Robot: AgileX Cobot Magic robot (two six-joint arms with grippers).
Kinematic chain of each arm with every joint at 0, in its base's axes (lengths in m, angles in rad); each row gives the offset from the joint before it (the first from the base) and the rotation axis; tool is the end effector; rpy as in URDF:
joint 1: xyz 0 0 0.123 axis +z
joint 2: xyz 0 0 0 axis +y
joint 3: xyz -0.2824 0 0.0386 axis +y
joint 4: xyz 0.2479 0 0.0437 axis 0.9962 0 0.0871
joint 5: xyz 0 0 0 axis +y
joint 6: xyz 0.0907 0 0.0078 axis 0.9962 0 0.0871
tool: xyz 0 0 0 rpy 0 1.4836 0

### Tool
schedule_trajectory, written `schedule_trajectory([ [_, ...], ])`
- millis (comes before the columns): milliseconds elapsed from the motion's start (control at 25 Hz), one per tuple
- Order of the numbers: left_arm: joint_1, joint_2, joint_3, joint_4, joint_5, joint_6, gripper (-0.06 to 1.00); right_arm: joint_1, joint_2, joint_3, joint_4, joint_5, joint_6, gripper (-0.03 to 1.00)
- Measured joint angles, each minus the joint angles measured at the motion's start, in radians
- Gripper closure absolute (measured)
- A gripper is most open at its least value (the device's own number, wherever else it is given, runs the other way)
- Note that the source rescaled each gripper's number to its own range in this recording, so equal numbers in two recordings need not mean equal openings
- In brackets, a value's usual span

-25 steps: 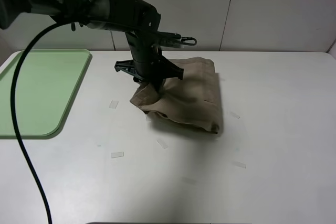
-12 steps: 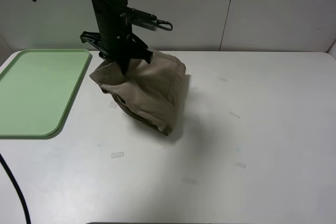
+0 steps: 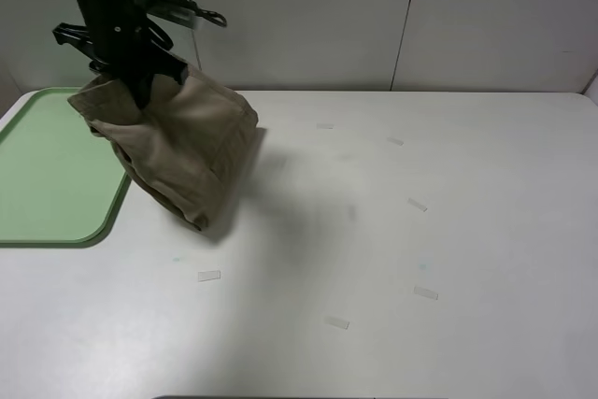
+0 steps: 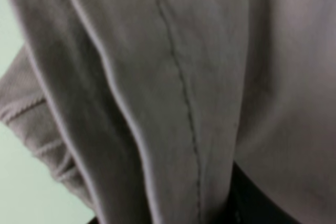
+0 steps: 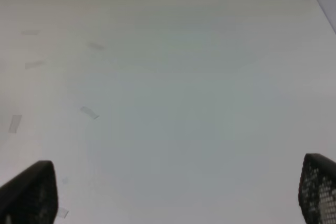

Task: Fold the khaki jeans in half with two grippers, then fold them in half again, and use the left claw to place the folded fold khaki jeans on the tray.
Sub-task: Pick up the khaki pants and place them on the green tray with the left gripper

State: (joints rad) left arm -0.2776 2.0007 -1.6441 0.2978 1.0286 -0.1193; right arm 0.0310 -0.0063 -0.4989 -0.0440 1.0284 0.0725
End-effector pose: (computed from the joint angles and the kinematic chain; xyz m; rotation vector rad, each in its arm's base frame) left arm 0.4156 -0.0946 0.2336 0.3884 2.7792 0.3063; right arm -0.0043 -0.0036 0.2795 0.0429 2.0056 0.0139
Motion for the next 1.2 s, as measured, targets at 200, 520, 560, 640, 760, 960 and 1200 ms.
schedule_trajectory([
  [200,0.120,-0.004,0.000,-0.053,-0.002,0.088,0.78,0.000,0.000,0.000,0.000,0.000,0.000,-0.03],
  [520,0.290,-0.004,0.000,-0.091,-0.054,0.192,0.78,0.000,0.000,0.000,0.002,0.000,0.000,-0.03],
  [560,0.308,-0.004,0.000,-0.091,-0.057,0.199,0.78,0.000,0.000,0.000,0.002,0.000,0.000,-0.03],
  [640,0.339,-0.004,0.000,-0.096,-0.064,0.212,0.78,0.000,0.000,0.000,0.002,0.000,0.000,-0.03],
  [760,0.378,-0.003,0.000,-0.102,-0.081,0.224,0.79,0.000,0.000,0.000,0.002,0.000,0.000,-0.03],
  [960,0.425,0.035,0.000,-0.100,-0.108,0.248,0.79,0.000,0.000,0.000,0.002,0.000,0.000,-0.03],
  [1200,0.453,0.071,0.000,-0.098,-0.130,0.284,0.79,0.000,0.000,0.000,0.002,0.000,0.000,-0.03],
])
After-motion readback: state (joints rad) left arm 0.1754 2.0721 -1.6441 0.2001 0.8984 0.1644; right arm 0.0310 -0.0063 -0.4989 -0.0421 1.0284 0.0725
